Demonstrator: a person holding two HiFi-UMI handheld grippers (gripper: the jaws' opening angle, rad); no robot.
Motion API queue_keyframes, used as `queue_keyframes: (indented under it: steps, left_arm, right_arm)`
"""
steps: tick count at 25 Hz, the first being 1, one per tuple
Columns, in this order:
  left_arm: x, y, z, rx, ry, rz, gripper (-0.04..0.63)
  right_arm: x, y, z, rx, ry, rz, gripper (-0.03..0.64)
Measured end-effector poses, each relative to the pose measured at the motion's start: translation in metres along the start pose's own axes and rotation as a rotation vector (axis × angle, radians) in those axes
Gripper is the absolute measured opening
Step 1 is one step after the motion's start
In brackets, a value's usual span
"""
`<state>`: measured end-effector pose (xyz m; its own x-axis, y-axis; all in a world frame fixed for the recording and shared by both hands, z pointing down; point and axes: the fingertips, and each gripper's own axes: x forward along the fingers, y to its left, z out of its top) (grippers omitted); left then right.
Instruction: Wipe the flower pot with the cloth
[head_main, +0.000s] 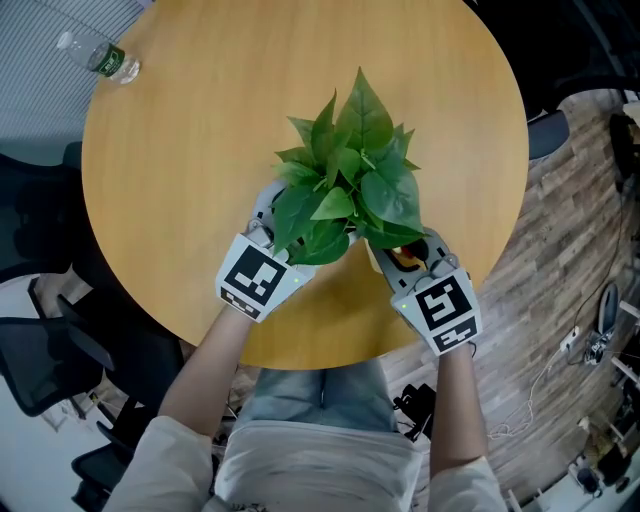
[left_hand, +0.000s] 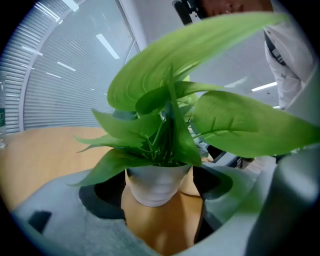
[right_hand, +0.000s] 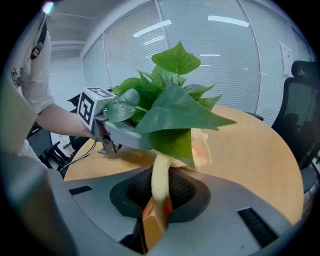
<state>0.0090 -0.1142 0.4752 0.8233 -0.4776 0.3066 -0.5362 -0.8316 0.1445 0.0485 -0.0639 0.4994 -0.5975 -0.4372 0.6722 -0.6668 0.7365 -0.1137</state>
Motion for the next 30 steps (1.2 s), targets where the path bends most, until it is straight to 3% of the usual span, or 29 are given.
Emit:
queue_keyframes:
  steps: [6,10,14,21,24,27,30]
  left_arm:
    - [-0.003,0.001,-0.004,-0.033,0.002,0.146,0.426]
    - [-0.001,-0.001,-0.01,-0.041,0.029,0.181,0.425]
    - [-0.004,-0.002,-0.009,-0.016,0.014,0.132,0.426]
    - [-0.018,-0.004,-0.001,0.054,-0.017,-0.039,0.426]
    - [-0.022,-0.003,0.001,0.051,-0.027,-0.102,0.423]
    - [-0.023,0.001,0.001,0.009,-0.017,-0.108,0.381]
    - [-0.023,0.003,0.001,0.033,-0.033,-0.097,0.356]
  right_arm:
    - [-0.005,-0.018,0.004,-0.004,0.008,-0.042,0.054]
    - [-0.01,-0.026,0.006,-0.003,0.007,-0.06,0.054]
    - [-0.01,-0.025,0.004,0.001,0.004,-0.059,0.054]
    - [-0.011,-0.036,0.006,-0.037,0.009,-0.055,0.054]
    - [-0.008,-0.045,0.013,-0.048,0.002,-0.057,0.054]
    - [-0.002,-0.042,0.022,-0.081,0.011,-0.033,0.054]
    - [0.002,-0.038,0.023,-0.112,0.029,-0.027,0.054]
